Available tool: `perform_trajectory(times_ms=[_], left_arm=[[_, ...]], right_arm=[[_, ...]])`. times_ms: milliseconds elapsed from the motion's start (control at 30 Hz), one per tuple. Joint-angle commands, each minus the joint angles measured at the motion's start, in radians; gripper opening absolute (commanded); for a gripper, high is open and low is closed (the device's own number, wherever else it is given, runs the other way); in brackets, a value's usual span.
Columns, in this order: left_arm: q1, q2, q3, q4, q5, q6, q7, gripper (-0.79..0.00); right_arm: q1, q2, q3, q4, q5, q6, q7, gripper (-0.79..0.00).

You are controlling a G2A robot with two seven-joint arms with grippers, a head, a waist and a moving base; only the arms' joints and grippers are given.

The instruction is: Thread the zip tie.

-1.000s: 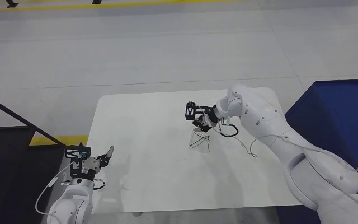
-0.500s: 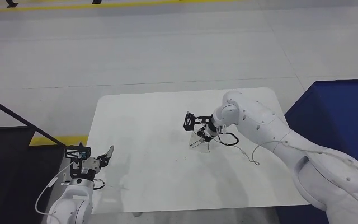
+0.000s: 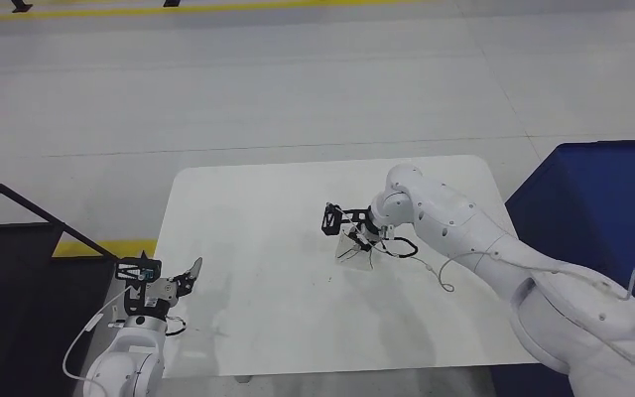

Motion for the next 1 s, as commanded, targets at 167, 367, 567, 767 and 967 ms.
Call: perform_trajectory(times_ms=[167,367,567,767,967], left_arm=[[0.0,0.0,0.0,0.0,0.0,0.0,0.0,0.0],[0.0,0.0,0.0,0.0,0.0,0.0,0.0,0.0],[0.0,0.0,0.0,0.0,0.0,0.0,0.0,0.0],[0.0,0.0,0.0,0.0,0.0,0.0,0.0,0.0],[0.0,0.0,0.0,0.0,0.0,0.0,0.0,0.0]], right_arm=[[-0.001,-0.046,0.001,0.098,-0.008,-0.04,-0.033,-0.643],[0.001,-0.084,0.001,0.173,-0.025,-0.057,-0.057,-0.653],[0.009,-0.115,0.003,0.217,-0.065,-0.069,-0.11,-0.656],[0.009,-0.116,-0.001,0.198,-0.216,-0.08,-0.27,-0.622],[-0.02,-0.117,-0.002,0.19,-0.343,0.029,-0.331,-0.634]])
